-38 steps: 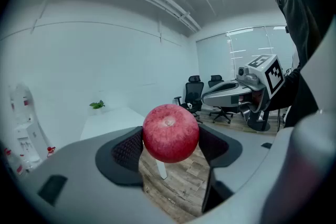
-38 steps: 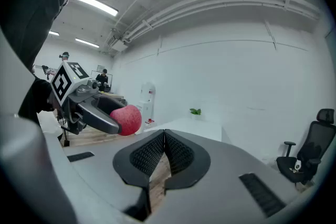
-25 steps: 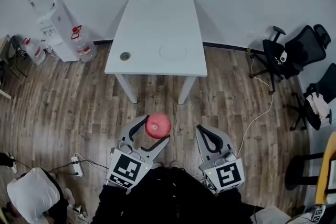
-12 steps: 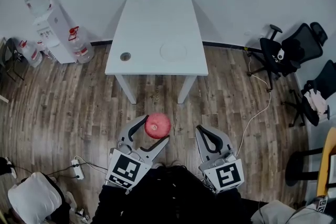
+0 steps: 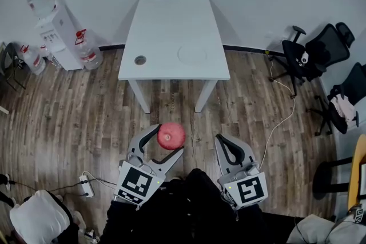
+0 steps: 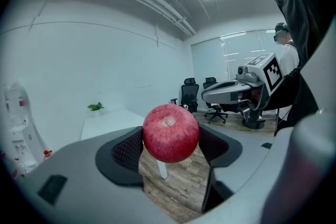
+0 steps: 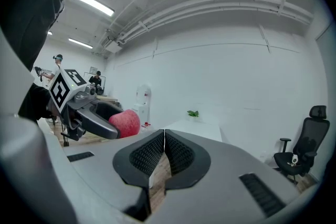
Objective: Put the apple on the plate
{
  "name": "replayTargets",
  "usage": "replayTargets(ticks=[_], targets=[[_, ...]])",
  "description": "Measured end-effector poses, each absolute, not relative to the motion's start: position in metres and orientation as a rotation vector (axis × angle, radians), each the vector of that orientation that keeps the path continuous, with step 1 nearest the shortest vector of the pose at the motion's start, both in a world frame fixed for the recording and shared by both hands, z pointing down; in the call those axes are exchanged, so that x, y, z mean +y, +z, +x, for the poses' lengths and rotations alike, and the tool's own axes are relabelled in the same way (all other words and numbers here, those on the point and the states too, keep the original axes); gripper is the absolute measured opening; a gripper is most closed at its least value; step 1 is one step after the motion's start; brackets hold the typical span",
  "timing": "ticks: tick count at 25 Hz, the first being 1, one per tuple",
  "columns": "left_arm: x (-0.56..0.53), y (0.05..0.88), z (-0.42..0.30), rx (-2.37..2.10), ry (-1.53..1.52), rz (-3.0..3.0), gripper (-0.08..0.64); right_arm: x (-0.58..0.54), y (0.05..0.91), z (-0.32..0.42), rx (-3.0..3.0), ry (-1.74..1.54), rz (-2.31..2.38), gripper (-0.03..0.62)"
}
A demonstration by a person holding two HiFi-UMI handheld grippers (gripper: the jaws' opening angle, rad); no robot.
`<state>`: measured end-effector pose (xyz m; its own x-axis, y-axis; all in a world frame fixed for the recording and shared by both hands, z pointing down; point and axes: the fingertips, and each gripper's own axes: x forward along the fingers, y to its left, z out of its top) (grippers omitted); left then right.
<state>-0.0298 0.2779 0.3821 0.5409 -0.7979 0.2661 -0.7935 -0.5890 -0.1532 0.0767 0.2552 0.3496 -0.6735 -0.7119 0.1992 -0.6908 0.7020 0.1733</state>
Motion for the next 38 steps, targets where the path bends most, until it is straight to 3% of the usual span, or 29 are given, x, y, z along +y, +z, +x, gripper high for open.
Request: replayTargets(ticks=[15,38], targets=[[0.246,0.373,-0.031,1.453,-0.432,-2.73,0.344,0.227,0.357,0.068,-2.649,-0.125,1.02,0.041],[0.086,0.371,-0.01,1.574,-0.471,-2.674,0.344,0.052,0.358,0.083,-2.727,-0.12,0.884,0.041]])
